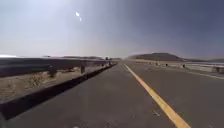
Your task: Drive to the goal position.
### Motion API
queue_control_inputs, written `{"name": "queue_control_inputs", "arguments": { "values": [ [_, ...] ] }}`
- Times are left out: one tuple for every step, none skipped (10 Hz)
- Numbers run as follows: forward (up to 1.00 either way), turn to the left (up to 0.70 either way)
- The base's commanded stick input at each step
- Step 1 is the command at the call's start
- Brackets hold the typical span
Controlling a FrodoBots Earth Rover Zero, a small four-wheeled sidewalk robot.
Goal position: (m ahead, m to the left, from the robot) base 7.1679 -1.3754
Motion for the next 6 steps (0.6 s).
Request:
{"name": "queue_control_inputs", "arguments": {
  "values": [
    [0.50,0.00],
    [0.50,0.00],
    [0.50,0.00],
    [0.50,0.00],
    [0.50,0.00],
    [0.50,0.00]
  ]
}}
